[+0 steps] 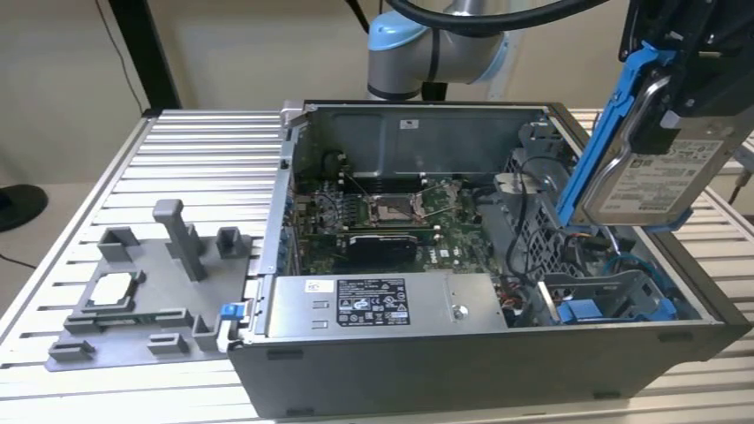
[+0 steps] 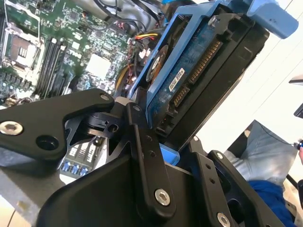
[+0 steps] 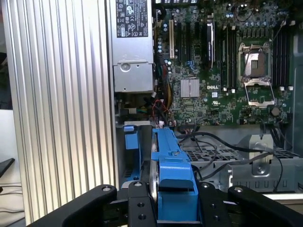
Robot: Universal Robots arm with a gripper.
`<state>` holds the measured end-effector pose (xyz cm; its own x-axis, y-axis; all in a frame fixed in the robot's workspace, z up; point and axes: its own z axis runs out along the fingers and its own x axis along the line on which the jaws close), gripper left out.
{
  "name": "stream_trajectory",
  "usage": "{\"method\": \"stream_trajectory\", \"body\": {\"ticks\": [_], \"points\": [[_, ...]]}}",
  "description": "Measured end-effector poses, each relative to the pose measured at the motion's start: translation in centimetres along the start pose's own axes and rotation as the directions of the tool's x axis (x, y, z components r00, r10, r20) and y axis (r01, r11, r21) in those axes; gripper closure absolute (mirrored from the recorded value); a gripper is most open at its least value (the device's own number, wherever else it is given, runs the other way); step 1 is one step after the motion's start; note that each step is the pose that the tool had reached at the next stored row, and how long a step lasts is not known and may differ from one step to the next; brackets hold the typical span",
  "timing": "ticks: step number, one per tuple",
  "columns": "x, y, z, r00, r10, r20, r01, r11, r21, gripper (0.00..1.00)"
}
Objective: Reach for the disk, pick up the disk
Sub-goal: 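Pick up the disk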
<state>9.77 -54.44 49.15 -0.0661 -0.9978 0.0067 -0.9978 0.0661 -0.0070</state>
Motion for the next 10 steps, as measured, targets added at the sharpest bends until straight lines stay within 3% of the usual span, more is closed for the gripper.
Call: {"method": "stream_trajectory", "body": {"ticks": [6, 10], "points": [[0.11, -0.13, 0.17, 0.9993, -0.037, 0.0004, 0.037, 0.9993, -0.0011, 1.00], [0.26, -0.17, 0.31, 0.9984, -0.056, 0.0001, 0.056, 0.9984, -0.0122, 1.00]]}}
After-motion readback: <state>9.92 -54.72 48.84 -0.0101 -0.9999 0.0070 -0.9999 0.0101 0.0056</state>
